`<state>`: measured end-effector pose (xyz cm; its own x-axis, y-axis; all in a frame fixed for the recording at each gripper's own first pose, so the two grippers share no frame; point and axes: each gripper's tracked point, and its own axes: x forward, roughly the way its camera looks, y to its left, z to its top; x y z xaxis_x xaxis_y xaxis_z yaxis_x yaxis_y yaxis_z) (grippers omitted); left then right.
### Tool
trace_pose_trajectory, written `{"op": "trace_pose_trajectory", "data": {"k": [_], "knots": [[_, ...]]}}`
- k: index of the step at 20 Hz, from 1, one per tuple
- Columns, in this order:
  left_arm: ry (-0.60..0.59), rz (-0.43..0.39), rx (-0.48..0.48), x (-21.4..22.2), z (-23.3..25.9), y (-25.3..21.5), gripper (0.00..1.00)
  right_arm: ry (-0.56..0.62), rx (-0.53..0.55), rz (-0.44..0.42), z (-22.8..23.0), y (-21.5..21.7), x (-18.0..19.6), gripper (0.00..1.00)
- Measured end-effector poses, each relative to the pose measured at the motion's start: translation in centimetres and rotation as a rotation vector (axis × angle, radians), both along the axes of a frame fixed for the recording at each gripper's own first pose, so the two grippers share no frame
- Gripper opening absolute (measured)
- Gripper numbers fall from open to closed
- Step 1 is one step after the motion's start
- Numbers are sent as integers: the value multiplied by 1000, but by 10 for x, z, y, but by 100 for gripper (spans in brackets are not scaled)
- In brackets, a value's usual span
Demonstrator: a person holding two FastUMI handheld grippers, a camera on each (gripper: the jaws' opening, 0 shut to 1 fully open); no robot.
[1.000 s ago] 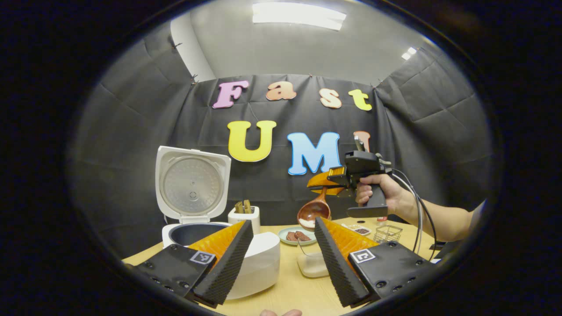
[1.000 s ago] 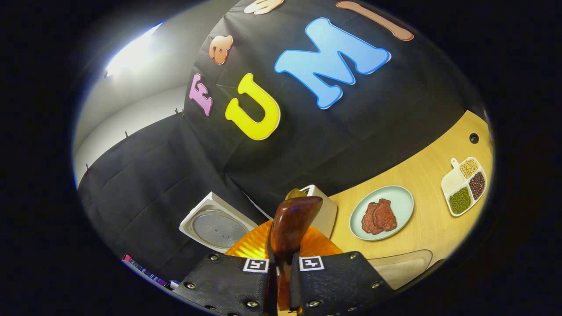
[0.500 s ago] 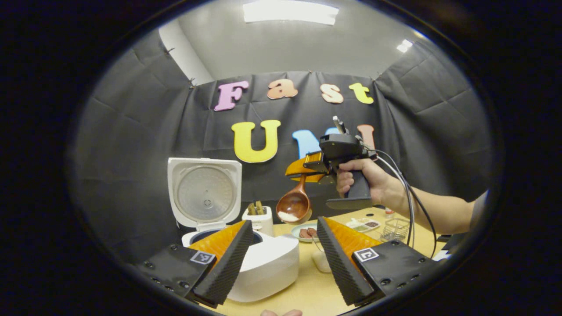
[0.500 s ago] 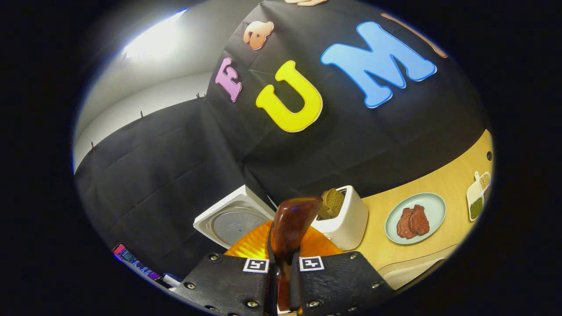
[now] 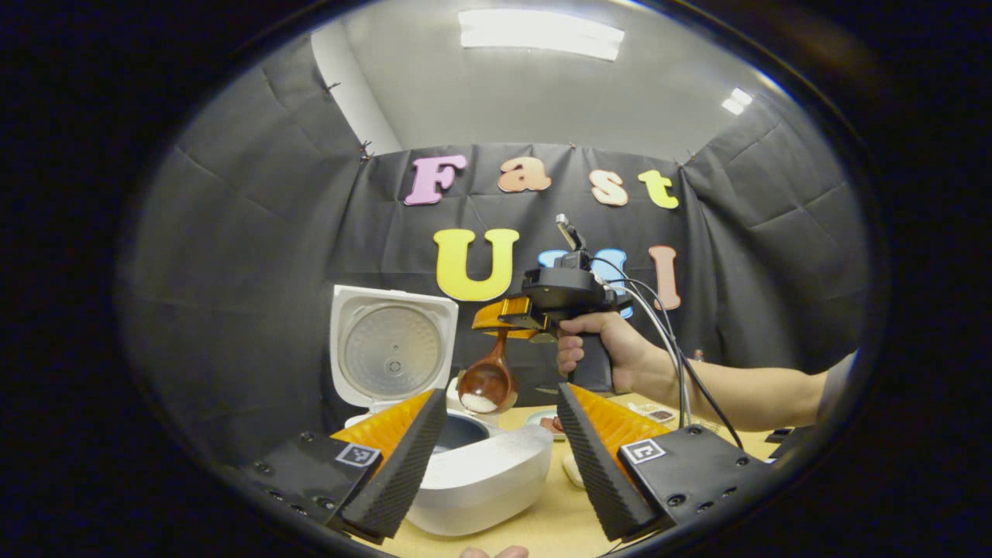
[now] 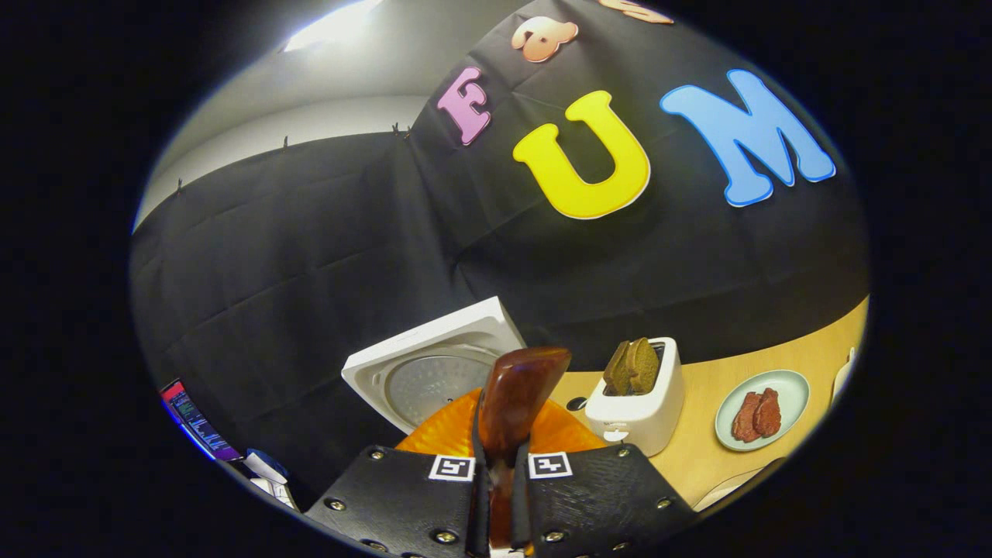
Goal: Close the left gripper, press the button to open the rice cooker; take a wooden spoon from the chopstick holder with the right hand, scoop a spoonful of rice and pour it into the rice cooker, then put the wooden spoon back into the chopstick holder.
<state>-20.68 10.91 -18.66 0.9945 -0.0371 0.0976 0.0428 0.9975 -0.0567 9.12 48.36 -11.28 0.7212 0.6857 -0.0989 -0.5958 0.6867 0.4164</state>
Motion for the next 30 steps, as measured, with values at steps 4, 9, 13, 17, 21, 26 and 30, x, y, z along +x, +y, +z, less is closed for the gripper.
{"op": "trace_pose_trajectory", "data": {"k": [4, 9, 13, 17, 21, 26, 30], "knots": [[-5, 19, -26, 2, -3, 17, 100, -64, -72, 1, -12, 27, 5, 11], [48, 68, -27, 14, -22, 37, 100, -139, -155, -2, -21, 47, 7, 11], [52, 70, -41, 12, -22, 38, 100, -202, -207, -15, -23, 53, 10, 11], [51, 61, -24, 12, -20, 32, 98, -350, -305, -37, -17, 50, 11, 11], [49, 58, -16, 9, -21, 30, 95, -464, -393, -35, -14, 57, 6, 11], [46, 72, -5, 5, -18, 34, 94, -549, -459, -15, -15, 75, -9, 11], [37, 78, -23, 0, -15, 40, 100, -612, -511, -12, -11, 82, -17, 11]]}}
